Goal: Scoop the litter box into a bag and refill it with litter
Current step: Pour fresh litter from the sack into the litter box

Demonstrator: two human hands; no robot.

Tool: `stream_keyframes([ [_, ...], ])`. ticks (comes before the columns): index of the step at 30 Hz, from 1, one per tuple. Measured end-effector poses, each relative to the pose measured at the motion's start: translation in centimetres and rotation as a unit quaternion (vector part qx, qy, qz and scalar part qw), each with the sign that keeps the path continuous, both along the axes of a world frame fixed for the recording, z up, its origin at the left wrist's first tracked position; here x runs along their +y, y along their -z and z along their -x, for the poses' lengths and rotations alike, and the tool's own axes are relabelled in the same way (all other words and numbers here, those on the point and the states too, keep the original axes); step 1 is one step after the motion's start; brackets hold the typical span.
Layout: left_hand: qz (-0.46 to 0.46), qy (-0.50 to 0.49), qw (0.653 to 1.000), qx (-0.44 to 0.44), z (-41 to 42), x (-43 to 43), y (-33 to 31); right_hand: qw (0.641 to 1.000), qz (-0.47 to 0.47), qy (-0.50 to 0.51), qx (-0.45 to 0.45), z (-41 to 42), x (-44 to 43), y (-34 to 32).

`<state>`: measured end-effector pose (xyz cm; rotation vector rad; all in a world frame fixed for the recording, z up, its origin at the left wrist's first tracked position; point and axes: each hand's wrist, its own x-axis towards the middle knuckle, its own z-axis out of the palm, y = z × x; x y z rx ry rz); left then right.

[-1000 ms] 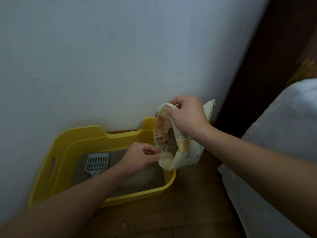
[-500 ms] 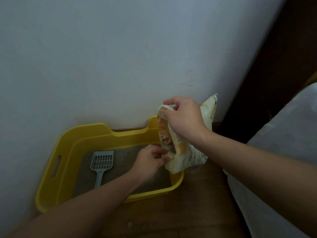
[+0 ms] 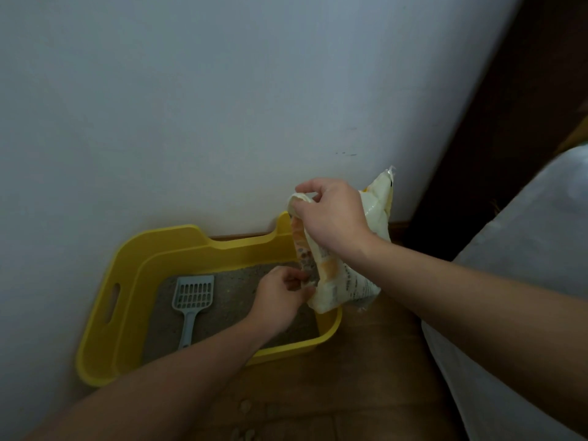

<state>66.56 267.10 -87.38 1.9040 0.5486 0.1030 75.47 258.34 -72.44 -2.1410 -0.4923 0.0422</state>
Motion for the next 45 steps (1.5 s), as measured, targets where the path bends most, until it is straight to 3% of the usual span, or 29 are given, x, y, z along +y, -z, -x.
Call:
stream_keyframes([
  [45, 0.050, 0.005, 0.998, 0.042, -0.6, 0.6, 0.2, 0.999, -0.004, -0.023, 0.027, 0.5, 1.2, 0.3],
])
